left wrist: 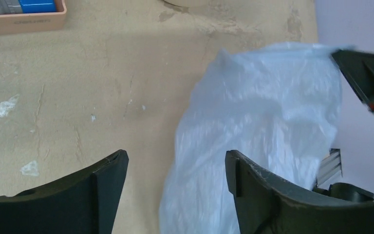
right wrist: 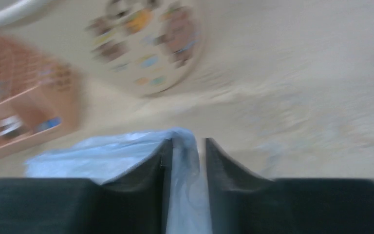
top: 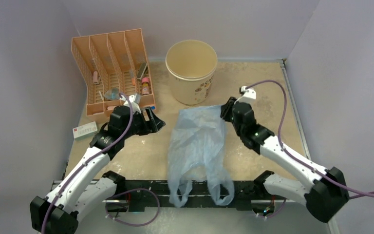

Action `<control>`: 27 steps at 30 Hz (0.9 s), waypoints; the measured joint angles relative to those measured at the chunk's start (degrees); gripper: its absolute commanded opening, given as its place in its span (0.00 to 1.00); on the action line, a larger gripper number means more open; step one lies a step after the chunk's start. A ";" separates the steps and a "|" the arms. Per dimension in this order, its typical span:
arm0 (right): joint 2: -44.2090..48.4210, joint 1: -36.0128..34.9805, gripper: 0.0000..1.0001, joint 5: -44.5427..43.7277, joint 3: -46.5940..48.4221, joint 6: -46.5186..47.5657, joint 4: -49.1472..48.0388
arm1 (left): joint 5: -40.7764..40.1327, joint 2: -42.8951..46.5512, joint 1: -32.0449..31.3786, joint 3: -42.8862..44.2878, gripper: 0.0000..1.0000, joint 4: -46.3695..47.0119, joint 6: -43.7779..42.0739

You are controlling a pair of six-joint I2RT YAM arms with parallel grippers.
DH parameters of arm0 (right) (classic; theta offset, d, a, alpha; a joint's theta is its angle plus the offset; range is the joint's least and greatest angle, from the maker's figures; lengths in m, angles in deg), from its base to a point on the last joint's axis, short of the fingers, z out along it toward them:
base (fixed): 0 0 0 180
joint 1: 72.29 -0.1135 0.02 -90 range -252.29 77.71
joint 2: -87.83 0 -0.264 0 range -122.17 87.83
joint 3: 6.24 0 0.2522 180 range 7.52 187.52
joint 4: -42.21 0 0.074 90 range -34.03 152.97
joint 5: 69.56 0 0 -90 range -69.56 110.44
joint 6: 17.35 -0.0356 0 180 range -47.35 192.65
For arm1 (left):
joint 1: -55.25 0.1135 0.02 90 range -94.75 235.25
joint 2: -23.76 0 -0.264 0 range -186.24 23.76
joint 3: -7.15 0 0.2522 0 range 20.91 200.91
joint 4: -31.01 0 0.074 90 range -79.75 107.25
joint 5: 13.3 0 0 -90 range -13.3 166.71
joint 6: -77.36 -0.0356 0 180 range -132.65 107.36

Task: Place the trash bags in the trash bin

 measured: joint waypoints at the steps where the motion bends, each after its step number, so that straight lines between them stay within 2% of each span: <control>1: -2.21 3.58 0.67 0.94 1.03 0.24 0.15 | -0.20 0.92 0.00 0.00 0.78 -0.48 -0.09; 2: -4.48 6.54 0.79 1.22 2.29 0.42 0.85 | -0.11 2.16 0.00 0.00 0.78 -0.96 -0.15; 3: -6.23 8.15 0.95 1.66 3.48 0.44 1.75 | 0.15 3.58 0.00 -0.04 0.78 -1.38 -0.35; 6: -8.76 9.14 0.99 4.35 5.31 0.04 3.37 | 1.88 7.34 0.00 -1.27 0.78 -1.40 -0.50; 10: -3.96 8.74 0.99 7.87 4.87 -1.84 6.10 | 8.04 11.15 0.00 -7.74 0.77 -0.07 0.42; 16: 6.84 8.74 0.85 19.61 -2.78 -2.91 3.76 | 19.50 11.15 0.00 -17.35 0.75 4.63 2.01; 20: 2.32 6.78 0.92 30.71 -8.04 -3.54 1.11 | 25.88 9.84 -1.51 -22.53 0.74 12.15 4.59; 23: -3.10 -0.17 0.92 32.87 -10.86 -4.85 0.24 | 26.71 7.41 -5.40 -23.17 0.74 15.89 5.51; 25: -6.47 -5.75 0.85 33.44 -11.19 -5.79 -0.55 | 26.23 5.53 -8.28 -23.17 0.73 17.97 5.73; 27: -9.35 -9.18 0.64 33.11 -11.04 -6.62 -2.23 | 25.44 3.89 -10.47 -23.17 0.72 18.95 5.79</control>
